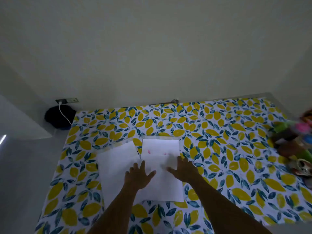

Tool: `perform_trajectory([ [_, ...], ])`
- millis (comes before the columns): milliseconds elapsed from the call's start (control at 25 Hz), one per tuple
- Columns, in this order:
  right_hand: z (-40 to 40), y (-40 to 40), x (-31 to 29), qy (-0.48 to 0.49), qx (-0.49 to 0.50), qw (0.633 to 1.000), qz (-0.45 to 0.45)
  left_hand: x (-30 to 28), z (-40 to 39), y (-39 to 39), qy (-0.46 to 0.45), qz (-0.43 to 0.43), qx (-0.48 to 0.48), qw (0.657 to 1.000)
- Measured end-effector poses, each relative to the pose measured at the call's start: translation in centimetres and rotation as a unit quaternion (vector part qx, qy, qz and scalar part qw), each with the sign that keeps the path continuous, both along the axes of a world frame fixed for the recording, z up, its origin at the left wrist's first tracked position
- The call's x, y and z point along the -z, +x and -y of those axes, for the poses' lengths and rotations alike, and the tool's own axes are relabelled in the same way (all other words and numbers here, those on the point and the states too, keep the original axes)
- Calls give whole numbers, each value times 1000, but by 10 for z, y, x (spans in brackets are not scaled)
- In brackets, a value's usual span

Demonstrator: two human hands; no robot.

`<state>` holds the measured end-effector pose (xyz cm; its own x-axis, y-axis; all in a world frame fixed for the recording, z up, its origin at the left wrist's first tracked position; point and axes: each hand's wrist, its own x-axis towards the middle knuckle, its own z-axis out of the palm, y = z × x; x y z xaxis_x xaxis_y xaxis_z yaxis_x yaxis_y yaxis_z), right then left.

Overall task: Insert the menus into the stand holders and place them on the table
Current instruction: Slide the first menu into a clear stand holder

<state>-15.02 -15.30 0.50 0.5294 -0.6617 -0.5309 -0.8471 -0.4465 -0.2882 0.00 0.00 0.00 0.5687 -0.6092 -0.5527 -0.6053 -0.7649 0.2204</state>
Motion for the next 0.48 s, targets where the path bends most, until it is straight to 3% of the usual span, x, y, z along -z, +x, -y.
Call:
perform_trajectory([
  [200,9,-4,38,37,112,992,33,25,16,-7,-31,-38,-77,996],
  [320,7,-6,35,73,196,974,88,22,21,-3,-50,-79,-137,986],
  [480,10,-23,19,84,220,965,111,14,7,0,-105,-111,-170,974],
])
